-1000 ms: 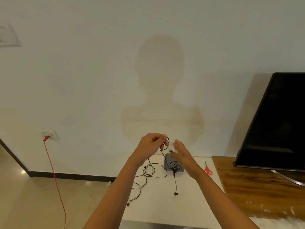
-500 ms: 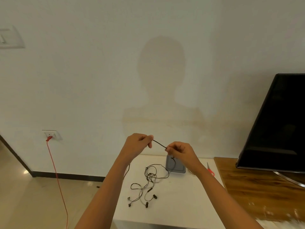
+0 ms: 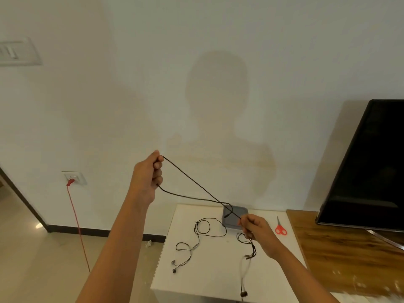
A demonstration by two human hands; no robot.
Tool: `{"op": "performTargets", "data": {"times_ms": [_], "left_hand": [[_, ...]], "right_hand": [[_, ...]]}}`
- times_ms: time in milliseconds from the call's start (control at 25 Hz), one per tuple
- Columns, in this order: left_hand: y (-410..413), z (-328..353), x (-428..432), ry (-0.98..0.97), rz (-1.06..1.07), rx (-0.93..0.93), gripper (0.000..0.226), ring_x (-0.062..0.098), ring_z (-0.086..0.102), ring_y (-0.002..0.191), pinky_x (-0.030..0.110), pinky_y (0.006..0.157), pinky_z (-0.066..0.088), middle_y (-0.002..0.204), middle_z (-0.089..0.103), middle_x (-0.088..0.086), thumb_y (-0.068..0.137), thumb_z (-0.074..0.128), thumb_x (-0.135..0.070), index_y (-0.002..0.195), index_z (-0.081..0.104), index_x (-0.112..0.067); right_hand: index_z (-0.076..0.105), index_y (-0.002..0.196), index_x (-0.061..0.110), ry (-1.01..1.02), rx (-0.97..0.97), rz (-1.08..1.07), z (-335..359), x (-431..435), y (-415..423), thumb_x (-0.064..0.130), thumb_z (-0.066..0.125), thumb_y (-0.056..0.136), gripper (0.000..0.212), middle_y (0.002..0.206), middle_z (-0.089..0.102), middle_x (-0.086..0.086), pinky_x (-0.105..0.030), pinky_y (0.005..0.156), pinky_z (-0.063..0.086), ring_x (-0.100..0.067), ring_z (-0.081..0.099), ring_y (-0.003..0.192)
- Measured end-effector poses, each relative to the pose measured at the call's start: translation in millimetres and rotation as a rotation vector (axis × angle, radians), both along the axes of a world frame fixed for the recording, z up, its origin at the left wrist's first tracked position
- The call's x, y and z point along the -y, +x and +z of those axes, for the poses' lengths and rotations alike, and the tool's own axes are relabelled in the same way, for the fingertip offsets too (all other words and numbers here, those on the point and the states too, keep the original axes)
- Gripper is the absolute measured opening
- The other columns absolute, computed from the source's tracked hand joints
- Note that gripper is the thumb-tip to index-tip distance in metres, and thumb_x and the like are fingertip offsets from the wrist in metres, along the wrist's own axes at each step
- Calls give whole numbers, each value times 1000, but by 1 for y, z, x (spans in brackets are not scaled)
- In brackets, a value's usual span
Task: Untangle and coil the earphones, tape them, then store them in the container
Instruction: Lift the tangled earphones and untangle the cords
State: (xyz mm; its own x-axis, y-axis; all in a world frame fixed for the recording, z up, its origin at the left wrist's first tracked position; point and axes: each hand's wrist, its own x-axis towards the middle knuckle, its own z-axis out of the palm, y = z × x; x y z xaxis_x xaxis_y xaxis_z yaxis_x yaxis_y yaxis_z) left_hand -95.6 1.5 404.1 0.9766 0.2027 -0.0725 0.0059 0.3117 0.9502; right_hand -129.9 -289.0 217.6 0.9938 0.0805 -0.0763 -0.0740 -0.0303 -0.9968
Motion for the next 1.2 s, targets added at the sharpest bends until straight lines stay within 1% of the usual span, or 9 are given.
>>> {"op": "performTargets", "data": {"times_ms": [240,400,520,640,800,880,960,1040,1200], "left_hand": [[-4,-23,44,85,-160,-9,27,1,48,48,12,41,33,69,72,-5,99,48,-29,81,64,-16],[-10,-46,76,431,-437,148,22,2,52,57,14,52,39,98,73,-4,99,48,-26,104,68,-16],[-19,-59,91,714,-563,204,30,-4,50,53,9,55,40,85,70,-12,100,44,-35,104,71,-24],[-19,-61,90,855,-404,222,41,-2,45,49,17,54,35,57,60,-11,97,48,-39,70,71,-19],[-9,-45,72,475,-60,71,41,8,40,51,21,52,32,52,54,-11,93,57,-37,59,62,-16],[-4,-35,57,338,31,35,39,12,27,46,21,46,24,39,38,-14,93,57,-37,61,64,-15],[-1,-29,46,263,53,41,38,12,22,47,21,46,21,37,37,-14,94,57,-37,66,66,-13],[-4,-27,45,205,39,77,35,10,19,45,19,44,19,41,41,-14,95,55,-36,72,70,-13],[-3,-23,40,-42,103,141,35,6,20,42,18,40,20,69,54,-7,98,49,-36,80,73,-19]], "right_hand": [[67,73,4,-145,119,-108,36,-19,7,10,53,93,25,56,51,0,-20,47,34,-13,42,52],[69,74,6,-186,235,-86,81,-35,12,17,56,92,25,52,52,10,-12,46,33,-3,42,48],[68,77,3,-197,313,-6,108,-40,14,23,57,94,29,51,52,7,-14,49,36,-6,44,49],[71,78,7,-182,318,1,121,-32,17,25,60,92,25,55,56,0,-19,50,36,-12,44,51],[72,83,13,-154,239,106,108,-13,18,23,56,95,22,62,57,0,-21,55,41,-14,46,57],[71,87,9,-159,211,141,95,-7,16,25,54,96,24,64,56,-2,-23,60,45,-15,50,60],[68,88,5,-166,186,169,82,-3,14,25,53,96,26,67,56,-5,-25,64,48,-16,53,63],[67,86,8,-201,175,188,71,-2,13,24,53,96,24,69,59,-3,-28,68,50,-16,57,65],[67,77,19,-436,155,128,40,2,14,18,56,95,21,72,67,-3,-40,79,52,-14,63,72]]}}
